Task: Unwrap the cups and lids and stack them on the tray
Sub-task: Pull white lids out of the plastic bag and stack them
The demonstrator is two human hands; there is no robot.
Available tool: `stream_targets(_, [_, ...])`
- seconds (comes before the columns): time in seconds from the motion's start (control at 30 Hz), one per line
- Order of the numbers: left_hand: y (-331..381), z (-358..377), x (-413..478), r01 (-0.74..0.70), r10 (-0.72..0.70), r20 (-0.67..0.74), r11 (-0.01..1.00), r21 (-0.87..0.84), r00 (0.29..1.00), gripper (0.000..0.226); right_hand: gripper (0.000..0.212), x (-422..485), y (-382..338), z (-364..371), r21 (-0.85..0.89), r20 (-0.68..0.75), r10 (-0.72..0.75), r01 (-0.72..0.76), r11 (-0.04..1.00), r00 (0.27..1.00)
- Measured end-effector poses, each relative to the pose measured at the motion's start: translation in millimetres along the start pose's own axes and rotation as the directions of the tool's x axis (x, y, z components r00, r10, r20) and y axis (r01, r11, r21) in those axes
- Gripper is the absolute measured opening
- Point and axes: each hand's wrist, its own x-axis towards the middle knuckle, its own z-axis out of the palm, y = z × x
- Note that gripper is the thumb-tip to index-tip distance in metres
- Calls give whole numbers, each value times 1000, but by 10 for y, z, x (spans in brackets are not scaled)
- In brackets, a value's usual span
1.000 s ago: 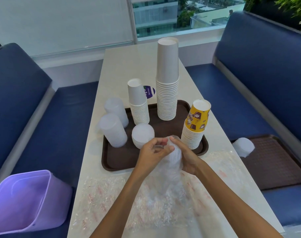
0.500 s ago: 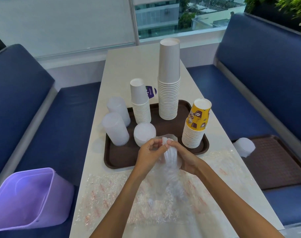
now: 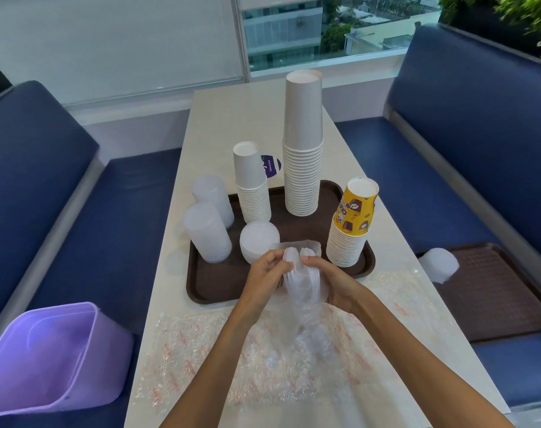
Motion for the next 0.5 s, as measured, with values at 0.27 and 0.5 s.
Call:
stream_targets(0.27, [-62,-6,8,12,-8,-74,999,52,997,27,68,-15,-7,36,0,-33,-7,8,1000,999])
stream_targets(0.5, [-62,-100,126,63,-27,-185,980,191,982,20,53,-7,-44,30,32,-61,19,-17,999,998])
